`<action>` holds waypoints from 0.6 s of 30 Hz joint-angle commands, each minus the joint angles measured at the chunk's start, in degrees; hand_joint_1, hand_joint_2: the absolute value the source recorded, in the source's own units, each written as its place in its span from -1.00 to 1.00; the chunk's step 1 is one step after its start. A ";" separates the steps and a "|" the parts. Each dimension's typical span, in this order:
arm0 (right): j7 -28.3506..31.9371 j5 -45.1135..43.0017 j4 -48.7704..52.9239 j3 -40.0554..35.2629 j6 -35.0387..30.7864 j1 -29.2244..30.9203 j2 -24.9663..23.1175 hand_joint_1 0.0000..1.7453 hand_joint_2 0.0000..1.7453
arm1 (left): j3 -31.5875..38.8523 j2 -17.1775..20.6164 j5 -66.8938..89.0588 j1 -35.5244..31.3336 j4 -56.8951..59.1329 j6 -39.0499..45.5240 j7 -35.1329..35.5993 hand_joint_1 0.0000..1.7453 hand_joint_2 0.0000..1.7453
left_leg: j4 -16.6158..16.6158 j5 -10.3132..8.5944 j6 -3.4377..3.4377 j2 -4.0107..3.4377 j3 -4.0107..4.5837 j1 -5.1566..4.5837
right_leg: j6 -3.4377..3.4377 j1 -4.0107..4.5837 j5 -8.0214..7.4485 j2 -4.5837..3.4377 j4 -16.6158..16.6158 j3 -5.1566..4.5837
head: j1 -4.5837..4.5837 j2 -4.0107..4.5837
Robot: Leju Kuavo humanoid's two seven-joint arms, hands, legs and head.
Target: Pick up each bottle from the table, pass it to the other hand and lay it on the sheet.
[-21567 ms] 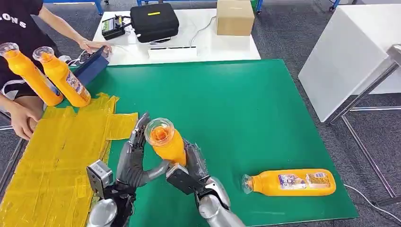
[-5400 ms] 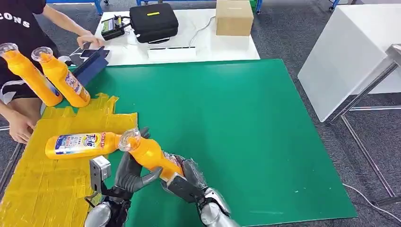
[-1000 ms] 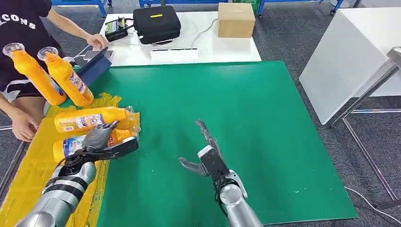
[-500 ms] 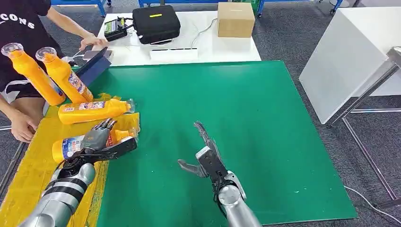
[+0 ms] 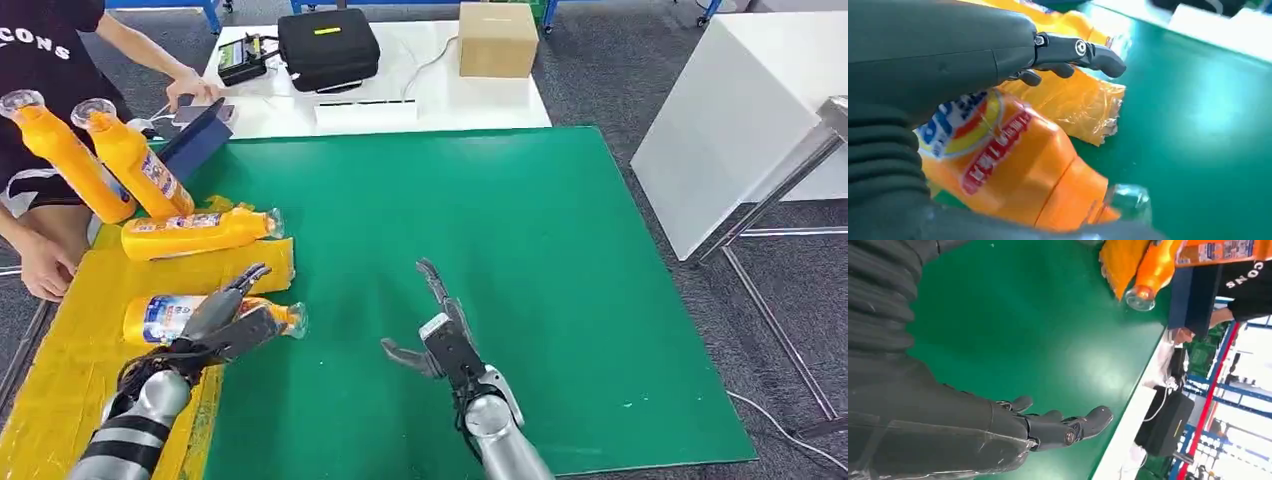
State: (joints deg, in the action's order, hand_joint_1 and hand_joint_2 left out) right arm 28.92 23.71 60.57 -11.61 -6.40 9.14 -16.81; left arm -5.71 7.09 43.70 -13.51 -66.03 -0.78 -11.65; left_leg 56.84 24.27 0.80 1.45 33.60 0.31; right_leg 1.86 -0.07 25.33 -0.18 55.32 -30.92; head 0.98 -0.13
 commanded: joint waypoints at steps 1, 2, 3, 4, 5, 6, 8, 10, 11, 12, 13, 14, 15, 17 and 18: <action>0.81 -1.26 3.52 0.11 1.80 -0.93 2.25 -1.00 1.00 | 8.54 6.30 -9.57 13.52 -22.90 -2.51 -3.86 -1.00 -1.00 | 0.02 0.17 -0.06 -0.37 -0.06 0.05 | -0.02 0.05 0.04 -0.29 -0.01 -0.03 | 0.00 0.00; 0.80 -1.28 4.11 0.05 1.84 -1.13 2.28 -1.00 1.00 | 9.54 6.14 -9.78 14.17 -23.90 -2.31 -3.95 -1.00 -1.00 | 0.04 0.27 -0.09 -0.47 -0.20 0.08 | -0.03 0.10 0.11 -0.35 -0.03 0.09 | 0.00 0.00; 0.82 -1.28 4.88 -0.04 1.85 -1.44 2.33 -1.00 1.00 | 11.77 4.40 -11.19 14.44 -24.97 -1.28 -4.94 -1.00 -1.00 | 0.03 0.16 -0.07 -0.26 -0.03 0.07 | -0.02 0.08 0.05 -0.20 -0.04 -0.03 | 0.00 0.00; 0.84 -1.28 5.19 -0.06 1.81 -1.55 2.33 -1.00 1.00 | 11.99 4.32 -11.18 14.61 -25.38 -1.24 -4.94 -1.00 -1.00 | 0.06 0.23 -0.08 -0.36 -0.07 0.10 | -0.02 0.12 0.09 -0.25 -0.03 0.01 | 0.00 0.00; 0.83 -1.28 5.24 -0.08 1.83 -1.56 2.31 -1.00 1.00 | 11.98 4.25 -11.18 14.47 -25.55 -1.23 -4.94 -1.00 -1.00 | 0.03 0.16 -0.06 -0.22 0.01 0.08 | -0.01 0.06 0.08 -0.14 -0.03 -0.08 | 0.02 0.00; 0.83 -1.28 5.24 -0.08 1.83 -1.56 2.31 -1.00 1.00 | 11.98 4.25 -11.18 14.47 -25.55 -1.23 -4.94 -1.00 -1.00 | 0.01 0.10 -0.06 -0.12 0.09 0.14 | -0.02 0.06 0.05 -0.09 -0.03 -0.17 | 0.00 0.00; 0.83 -1.28 5.24 -0.08 1.83 -1.56 2.31 -1.00 1.00 | 11.98 4.25 -11.18 14.47 -25.55 -1.23 -4.94 -1.00 -1.00 | 0.01 0.12 -0.05 -0.09 0.06 0.16 | -0.02 0.07 0.08 -0.05 -0.04 -0.10 | 0.00 0.00; 0.76 -1.29 5.89 -0.32 1.98 -1.89 2.51 -1.00 1.00 | 13.89 1.89 -13.40 14.78 -26.71 0.18 -6.66 -1.00 -1.00 | 0.00 0.12 -0.05 -0.12 0.02 0.17 | -0.02 0.08 0.07 -0.07 -0.07 -0.05 | 0.00 0.00; 0.74 -1.34 6.49 -0.32 2.00 -2.20 2.53 -1.00 1.00 | 14.84 0.57 -14.43 15.18 -27.92 0.64 -7.74 -1.00 1.00 | -0.02 0.07 -0.04 -0.04 0.11 0.13 | -0.02 0.03 0.05 -0.03 -0.04 -0.16 | 0.00 0.00; 0.67 -1.45 7.07 -0.29 2.16 -2.51 2.54 -1.00 1.00 | 15.66 -0.84 -17.02 15.59 -29.08 -0.37 -8.64 -1.00 1.00 | 0.00 0.13 -0.03 -0.12 0.00 0.16 | -0.02 0.07 0.08 -0.05 -0.07 -0.02 | 0.00 0.00; 0.52 -1.93 7.90 -0.28 2.78 -2.97 2.53 -1.00 1.00 | 16.50 -2.43 -20.90 16.30 -30.66 -2.23 -9.75 -1.00 1.00 | -0.01 0.11 -0.03 -0.08 0.05 0.16 | -0.02 0.06 0.07 -0.04 -0.07 -0.07 | 0.00 0.00; 0.62 -2.86 8.97 -0.36 3.88 -3.58 2.50 -1.00 1.00 | 16.80 -4.41 -25.57 17.38 -32.51 -4.39 -11.06 -1.00 1.00 | -0.02 0.08 -0.04 -0.06 0.10 0.14 | -0.02 0.04 0.05 -0.04 -0.06 -0.14 | 0.00 0.00; 0.78 -3.94 10.40 -0.37 4.95 -4.29 2.43 -1.00 1.00 | 16.68 -6.12 -28.75 18.52 -34.11 -6.27 -11.44 -1.00 1.00 | -0.02 0.13 -0.02 -0.08 0.03 0.13 | 0.00 0.04 0.09 -0.03 -0.09 -0.04 | 0.00 0.00; 0.74 -5.93 13.57 -0.78 7.02 -5.96 2.01 -1.00 1.00 | 14.05 -9.60 -32.63 21.75 -36.96 -8.92 -12.00 -1.00 1.00 | -0.02 0.18 -0.02 -0.08 -0.04 0.13 | 0.01 0.04 0.13 -0.01 -0.11 0.05 | 0.00 0.00; 0.57 -7.93 15.32 -0.93 8.96 -6.85 1.81 -1.00 1.00 | 12.03 -11.38 -35.20 23.05 -37.43 -10.84 -12.45 -1.00 1.00 | -0.03 0.19 -0.01 -0.07 -0.04 0.10 | 0.03 0.02 0.14 -0.01 -0.12 0.05 | 0.00 0.00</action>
State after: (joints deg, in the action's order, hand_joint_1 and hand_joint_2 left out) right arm 29.66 20.97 68.23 -11.41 -2.65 5.54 -15.98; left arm 7.67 8.29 19.52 3.04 -95.11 -4.58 -22.25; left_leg 56.84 24.31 0.75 1.49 33.77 0.40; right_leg 1.83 -0.05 25.35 -0.21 55.31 -31.12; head 0.98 -0.13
